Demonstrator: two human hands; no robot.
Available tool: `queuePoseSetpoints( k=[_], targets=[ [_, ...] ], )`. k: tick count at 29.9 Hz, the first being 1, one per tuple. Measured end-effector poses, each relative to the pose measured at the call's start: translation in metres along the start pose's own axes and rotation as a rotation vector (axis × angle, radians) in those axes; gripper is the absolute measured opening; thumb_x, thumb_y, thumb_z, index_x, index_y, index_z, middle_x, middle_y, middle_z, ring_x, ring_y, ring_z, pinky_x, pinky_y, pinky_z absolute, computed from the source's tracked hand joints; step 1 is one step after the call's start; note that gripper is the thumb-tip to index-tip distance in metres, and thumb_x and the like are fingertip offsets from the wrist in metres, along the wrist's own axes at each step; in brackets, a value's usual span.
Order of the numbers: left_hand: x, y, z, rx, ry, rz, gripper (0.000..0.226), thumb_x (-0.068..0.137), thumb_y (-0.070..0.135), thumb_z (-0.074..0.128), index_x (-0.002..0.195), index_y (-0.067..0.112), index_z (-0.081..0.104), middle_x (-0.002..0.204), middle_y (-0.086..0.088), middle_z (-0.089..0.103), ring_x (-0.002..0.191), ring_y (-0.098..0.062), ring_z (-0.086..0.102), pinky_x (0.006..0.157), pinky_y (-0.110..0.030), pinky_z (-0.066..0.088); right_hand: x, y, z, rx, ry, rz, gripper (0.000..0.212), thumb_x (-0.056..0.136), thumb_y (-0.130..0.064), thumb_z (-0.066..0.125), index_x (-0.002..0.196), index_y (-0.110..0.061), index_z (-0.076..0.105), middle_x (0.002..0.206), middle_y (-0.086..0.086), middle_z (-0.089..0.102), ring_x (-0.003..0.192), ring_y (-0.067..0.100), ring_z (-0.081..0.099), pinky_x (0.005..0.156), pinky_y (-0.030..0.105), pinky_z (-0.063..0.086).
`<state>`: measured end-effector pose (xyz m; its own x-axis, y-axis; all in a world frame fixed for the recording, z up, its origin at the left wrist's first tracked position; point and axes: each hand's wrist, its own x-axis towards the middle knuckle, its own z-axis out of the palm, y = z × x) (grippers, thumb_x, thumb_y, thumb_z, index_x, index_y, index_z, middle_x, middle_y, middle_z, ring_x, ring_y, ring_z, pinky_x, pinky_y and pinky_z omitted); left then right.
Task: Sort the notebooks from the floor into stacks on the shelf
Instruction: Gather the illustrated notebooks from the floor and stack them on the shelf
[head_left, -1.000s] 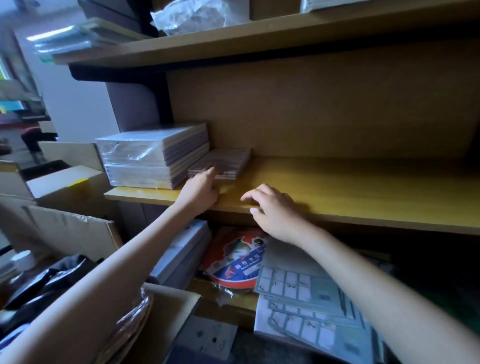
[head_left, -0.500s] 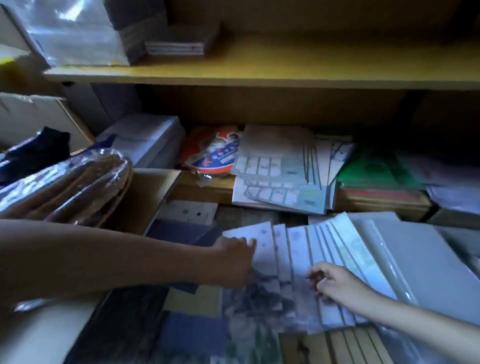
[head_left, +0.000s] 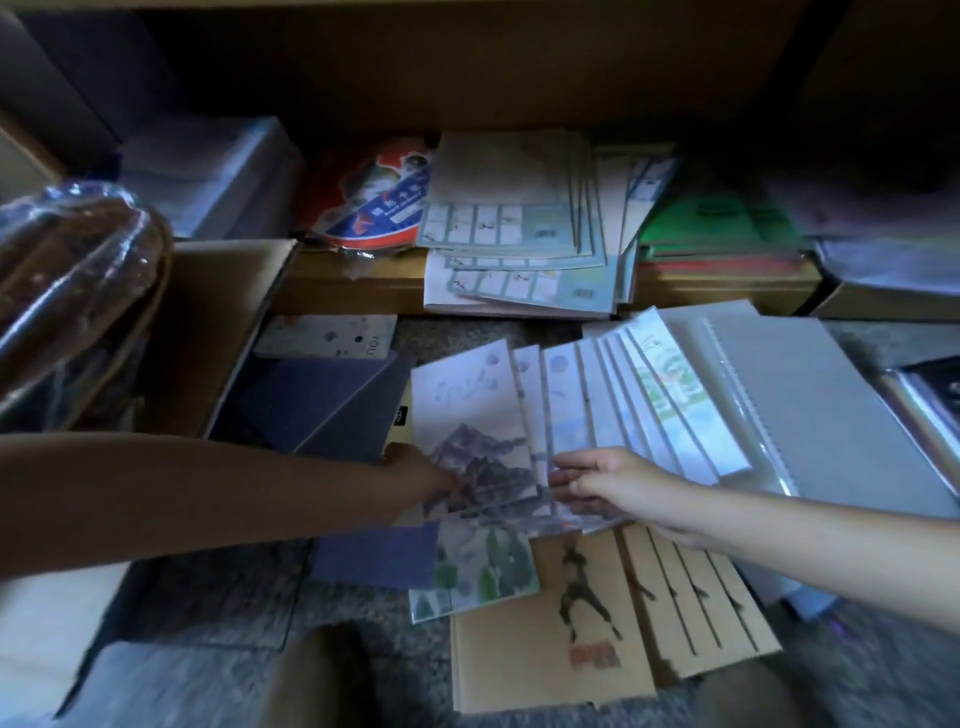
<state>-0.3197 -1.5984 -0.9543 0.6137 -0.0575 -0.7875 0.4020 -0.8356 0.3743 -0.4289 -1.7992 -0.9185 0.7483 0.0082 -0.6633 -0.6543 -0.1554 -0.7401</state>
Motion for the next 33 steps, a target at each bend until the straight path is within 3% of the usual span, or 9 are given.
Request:
queuePoseSetpoints(
  k=[2,6,9,14,17,19,24,30,33],
  targets=[
    [0.001,0.002,0.002,-0.113,-0.017,0.015,0.047,0.081,0.021,0.073,0.114,-0.005,0.053,0.095,-0.013,0.057,0.079,-0.023,0.055,0.066,-0.03,0.042,-0.002,-0.002,-0.001,-0.028,-0.056,-0.018,0.038,0.093,0.002,0.046,0.122,-0.022,0.053,0.099,-0.013,0.065,0.095,0.008,0.064,0.085,0.02,0.052],
    [-0.008,0.006,0.009,-0.292,-0.026,0.025,0.033,0.079,0.01,0.074,0.102,-0.004,0.055,0.065,-0.013,0.054,0.052,-0.019,0.051,0.047,-0.027,0.042,-0.006,-0.006,-0.001,-0.056,-0.09,-0.036,0.035,0.093,0.001,0.046,0.113,-0.026,0.055,0.106,-0.007,0.067,0.096,0.013,0.064,0.075,0.015,0.051],
    [-0.015,0.012,0.011,-0.399,0.025,0.116,0.055,0.081,0.004,0.071,0.127,0.0,0.041,0.095,-0.015,0.059,0.057,-0.017,0.05,0.037,-0.022,0.042,-0.007,-0.006,0.002,-0.062,-0.042,-0.031,0.034,0.093,-0.002,0.047,0.12,-0.023,0.048,0.099,-0.008,0.061,0.086,0.011,0.061,0.067,0.014,0.049],
    [-0.062,0.046,-0.002,-0.304,0.087,0.437,0.032,0.091,0.004,0.055,0.113,0.011,0.033,0.095,-0.005,0.049,0.08,-0.018,0.052,0.075,-0.036,0.05,-0.011,0.0,0.002,0.012,0.177,-0.06,0.032,0.096,-0.019,0.049,0.128,-0.02,0.046,0.086,0.002,0.06,0.071,0.01,0.055,0.058,0.015,0.044],
    [-0.105,0.073,-0.026,-0.328,-0.09,0.693,0.027,0.096,0.008,0.044,0.119,0.016,0.032,0.109,-0.008,0.05,0.087,-0.023,0.061,0.061,-0.043,0.059,-0.015,-0.007,0.0,0.116,0.329,-0.239,0.01,0.097,-0.015,0.046,0.099,-0.014,0.056,0.081,0.005,0.056,0.064,0.009,0.05,0.056,0.017,0.039],
    [-0.124,0.09,-0.046,-0.219,-0.146,0.938,0.031,0.099,0.009,0.04,0.124,0.025,0.03,0.112,-0.003,0.052,0.093,-0.021,0.064,0.054,-0.037,0.058,-0.021,-0.017,-0.003,0.163,0.39,-0.419,0.008,0.098,-0.012,0.044,0.1,-0.018,0.049,0.082,0.007,0.048,0.058,0.009,0.048,0.058,0.019,0.039],
    [-0.163,0.122,-0.091,-0.189,0.011,1.331,0.03,0.098,0.011,0.043,0.121,0.029,0.037,0.104,0.001,0.061,0.086,-0.017,0.068,0.053,-0.04,0.057,-0.043,-0.072,-0.021,0.179,0.414,-0.814,0.026,0.095,-0.016,0.043,0.109,-0.037,0.037,0.077,0.018,0.053,0.053,0.022,0.056,0.055,0.027,0.045],
    [-0.178,0.143,-0.135,-0.344,0.342,1.402,0.026,0.094,0.009,0.049,0.111,0.025,0.04,0.096,0.002,0.063,0.069,-0.008,0.068,0.043,-0.023,0.051,-0.06,-0.153,-0.033,0.186,0.407,-0.988,0.031,0.099,-0.003,0.037,0.117,-0.028,0.04,0.064,0.011,0.054,0.044,0.02,0.033,0.041,0.023,0.028],
    [-0.177,0.149,-0.157,-0.457,0.485,1.389,0.029,0.094,0.009,0.048,0.118,0.018,0.035,0.095,-0.001,0.062,0.057,-0.005,0.065,0.039,-0.022,0.048,-0.056,-0.195,-0.032,0.246,0.347,-0.967,0.03,0.099,-0.005,0.038,0.122,-0.024,0.043,0.072,0.003,0.055,0.046,0.01,0.041,0.041,0.015,0.028]
  ],
)
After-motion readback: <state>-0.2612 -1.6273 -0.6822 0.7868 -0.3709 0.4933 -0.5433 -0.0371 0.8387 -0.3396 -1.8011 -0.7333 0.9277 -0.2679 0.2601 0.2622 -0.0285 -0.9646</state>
